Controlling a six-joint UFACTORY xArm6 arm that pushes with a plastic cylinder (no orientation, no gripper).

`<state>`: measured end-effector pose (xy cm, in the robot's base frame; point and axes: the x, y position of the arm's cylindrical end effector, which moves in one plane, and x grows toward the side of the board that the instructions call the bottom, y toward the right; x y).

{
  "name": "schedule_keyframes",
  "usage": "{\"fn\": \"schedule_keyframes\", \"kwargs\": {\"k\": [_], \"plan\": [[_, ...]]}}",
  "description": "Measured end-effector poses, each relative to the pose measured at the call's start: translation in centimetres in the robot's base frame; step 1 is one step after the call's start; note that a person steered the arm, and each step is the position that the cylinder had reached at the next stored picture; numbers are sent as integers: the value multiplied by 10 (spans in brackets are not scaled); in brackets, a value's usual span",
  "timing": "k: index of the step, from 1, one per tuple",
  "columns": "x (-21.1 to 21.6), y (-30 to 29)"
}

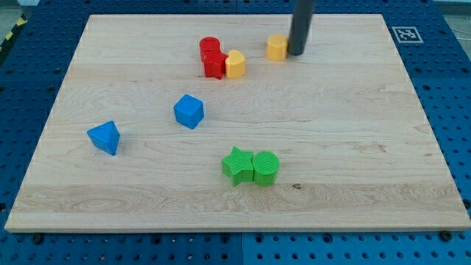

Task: Move yellow blocks to the right of the red blocks

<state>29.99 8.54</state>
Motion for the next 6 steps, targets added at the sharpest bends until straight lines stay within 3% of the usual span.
{"fn": "schedule_keyframes", "kwargs": {"k": [2,3,5,6], "plan": [[-39,-27],[-34,-72],[-21,-81],[-56,-81]]}}
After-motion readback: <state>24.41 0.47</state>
